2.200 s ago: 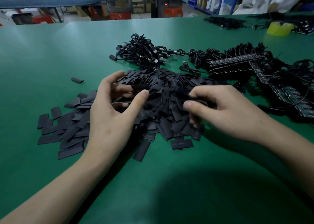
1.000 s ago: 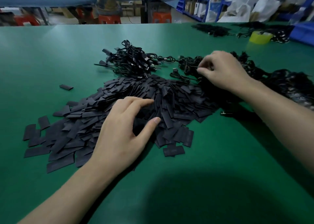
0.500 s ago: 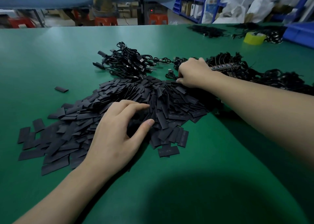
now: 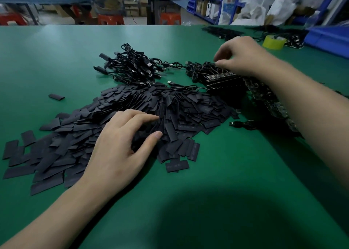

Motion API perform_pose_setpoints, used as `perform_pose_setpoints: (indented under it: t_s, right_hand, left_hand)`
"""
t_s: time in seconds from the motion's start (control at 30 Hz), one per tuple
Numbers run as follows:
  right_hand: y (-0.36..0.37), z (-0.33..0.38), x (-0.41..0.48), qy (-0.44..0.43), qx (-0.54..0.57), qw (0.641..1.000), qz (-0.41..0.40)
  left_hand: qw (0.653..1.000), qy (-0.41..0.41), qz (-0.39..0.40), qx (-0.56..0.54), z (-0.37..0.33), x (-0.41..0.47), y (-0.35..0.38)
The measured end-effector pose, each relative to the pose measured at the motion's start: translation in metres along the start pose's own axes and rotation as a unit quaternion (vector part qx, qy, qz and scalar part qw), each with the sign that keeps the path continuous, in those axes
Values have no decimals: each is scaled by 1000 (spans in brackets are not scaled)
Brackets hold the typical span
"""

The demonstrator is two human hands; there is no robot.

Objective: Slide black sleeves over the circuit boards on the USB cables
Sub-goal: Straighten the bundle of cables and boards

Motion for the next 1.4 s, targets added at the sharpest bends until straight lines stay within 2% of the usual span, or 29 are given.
perform_pose_setpoints:
  t_s: [0.07, 0.13, 0.23, 0.33, 0.53, 0.63, 0.77, 0.9, 1.03, 1.13, 1.2, 1.33, 1.4]
  right_hand:
    - [5, 3, -25, 19, 44, 997, -60]
    - [22, 22, -57, -5, 72, 993, -92]
    - [49, 53, -92, -47, 93, 991, -85]
    - [65, 68, -98, -53, 113, 990, -66]
    - [82, 77, -109, -72, 123, 989, -33]
    - [81, 75, -111, -55, 153, 986, -37]
    - [83, 71, -104, -35, 127, 991, -10]
    - [80, 66, -101, -29, 156, 986, -43]
    - [80, 62, -101, 17, 126, 985, -117]
    - [77, 55, -100, 67, 156, 966, -194]
    - [76, 50, -98, 95, 171, 957, -215]
    - [82, 43, -92, 127, 157, 965, -168]
    - [82, 40, -90, 145, 185, 960, -154]
  left_hand:
    - [1000, 18, -4, 12, -4, -1, 1]
    - [998, 46, -10, 41, -9, -2, 1]
    - [989, 101, -10, 104, -24, 0, -1]
    - [976, 139, 29, 165, -43, 23, -3]
    - [987, 79, 80, 114, -70, 104, 26]
    - [988, 71, 116, 70, -83, 139, 61]
    - [991, 34, 128, 1, -97, 174, 100]
    - [995, 8, 96, 23, -82, 202, 117]
    - [988, -34, 147, 37, -58, 223, 125]
    - [983, -26, 181, 32, -52, 236, 125]
    - [979, -4, 201, 39, -49, 241, 124]
    - [976, 30, 212, 30, -41, 245, 122]
    - [978, 30, 207, 17, -36, 248, 121]
Point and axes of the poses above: each hand's wrist, its own x-axis towards the middle knuckle, its own y-axis out of the palm, z = x × y, the point moved 1 cm from there along x, towards the middle knuckle, and after that the axes turned 9 degrees about -x, right-handed, at the moved point
